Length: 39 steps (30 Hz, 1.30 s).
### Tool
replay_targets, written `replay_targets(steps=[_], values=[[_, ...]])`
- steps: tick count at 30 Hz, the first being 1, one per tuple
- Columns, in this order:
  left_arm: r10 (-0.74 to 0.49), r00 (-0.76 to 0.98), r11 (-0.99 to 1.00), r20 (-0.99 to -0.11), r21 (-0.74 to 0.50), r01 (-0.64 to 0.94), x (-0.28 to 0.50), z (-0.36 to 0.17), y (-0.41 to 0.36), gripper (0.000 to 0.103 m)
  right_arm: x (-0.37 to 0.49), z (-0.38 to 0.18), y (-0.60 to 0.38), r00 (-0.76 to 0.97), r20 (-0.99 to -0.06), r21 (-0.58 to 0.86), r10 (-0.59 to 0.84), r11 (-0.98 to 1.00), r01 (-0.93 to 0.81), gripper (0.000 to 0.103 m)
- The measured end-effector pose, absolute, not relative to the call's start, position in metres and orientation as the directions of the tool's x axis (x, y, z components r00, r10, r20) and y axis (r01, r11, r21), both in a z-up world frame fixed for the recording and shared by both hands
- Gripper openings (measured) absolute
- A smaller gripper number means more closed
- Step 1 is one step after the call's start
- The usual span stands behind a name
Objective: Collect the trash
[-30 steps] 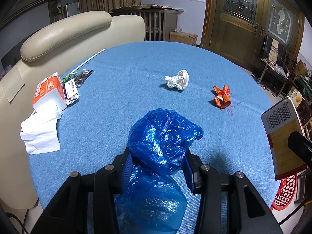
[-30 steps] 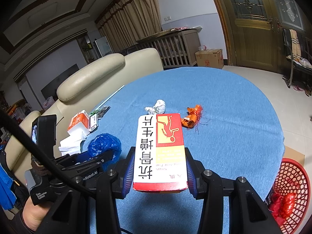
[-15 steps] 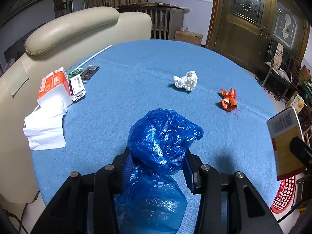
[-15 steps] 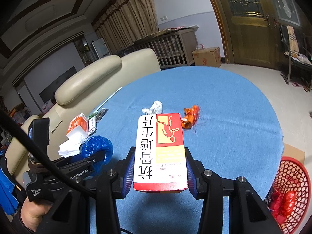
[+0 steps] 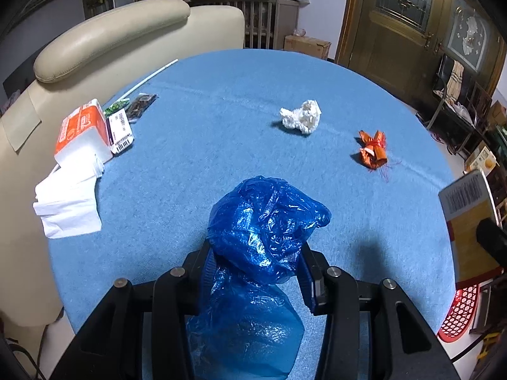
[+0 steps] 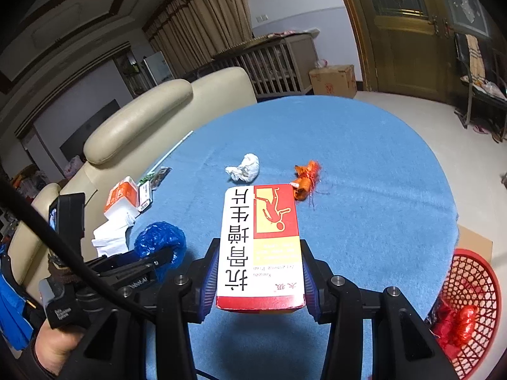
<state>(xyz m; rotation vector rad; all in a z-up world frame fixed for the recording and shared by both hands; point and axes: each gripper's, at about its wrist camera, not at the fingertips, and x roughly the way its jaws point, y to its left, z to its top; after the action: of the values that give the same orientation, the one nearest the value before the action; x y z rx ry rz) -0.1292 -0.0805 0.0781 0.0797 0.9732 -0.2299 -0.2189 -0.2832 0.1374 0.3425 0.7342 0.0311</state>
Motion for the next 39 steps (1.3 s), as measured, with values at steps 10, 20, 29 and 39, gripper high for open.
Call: replay_targets(steps=[10, 20, 29, 39], values=[[-0.143, 0.54, 0.977, -0.829, -0.032, 0.21, -0.123, 0.074, -0.077, 0.047, -0.213, 0.124, -0.284, 0.733, -0.661, 0.341, 0.16, 0.934, 0.103, 0.048], [-0.14, 0.541, 0.974, -0.829, -0.015, 0.228, -0.122, 0.075, -0.087, 0.047, -0.209, 0.129, -0.284, 0.733, -0.659, 0.342, 0.168, 0.935, 0.094, 0.048], [-0.124, 0.558, 0.973, -0.82, 0.009, 0.229, -0.13, 0.068, -0.082, 0.047, -0.225, 0.118, -0.278, 0.749, -0.641, 0.349, 0.169, 0.933, 0.088, 0.049], [-0.148, 0.569, 0.967, -0.809, 0.002, 0.254, -0.136, 0.076, -0.085, 0.047, -0.235, 0.127, -0.28, 0.765, -0.626, 0.332, 0.15, 0.939, 0.088, 0.049]])
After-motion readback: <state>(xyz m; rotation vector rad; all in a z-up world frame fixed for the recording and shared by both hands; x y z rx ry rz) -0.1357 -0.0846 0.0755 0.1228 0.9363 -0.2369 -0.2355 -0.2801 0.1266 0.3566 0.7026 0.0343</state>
